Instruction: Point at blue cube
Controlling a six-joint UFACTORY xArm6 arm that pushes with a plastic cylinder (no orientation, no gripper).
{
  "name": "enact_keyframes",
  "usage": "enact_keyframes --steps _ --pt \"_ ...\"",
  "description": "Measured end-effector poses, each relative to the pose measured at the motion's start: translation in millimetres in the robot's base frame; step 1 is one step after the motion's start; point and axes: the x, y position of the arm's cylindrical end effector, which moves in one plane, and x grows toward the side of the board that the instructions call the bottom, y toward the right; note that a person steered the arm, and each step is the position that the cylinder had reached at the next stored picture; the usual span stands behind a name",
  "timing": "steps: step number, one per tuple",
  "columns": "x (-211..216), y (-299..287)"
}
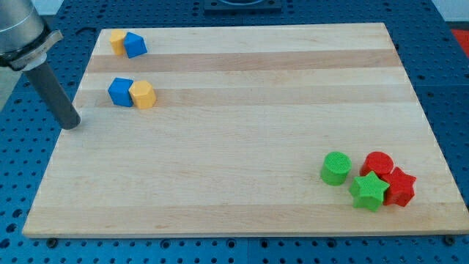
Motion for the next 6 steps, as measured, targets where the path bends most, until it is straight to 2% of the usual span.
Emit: enact_keyframes --steps 2,5,6 --pt "-1.6 0.7" --pt "-50.5 12.4" --pt "-47.3 20.9"
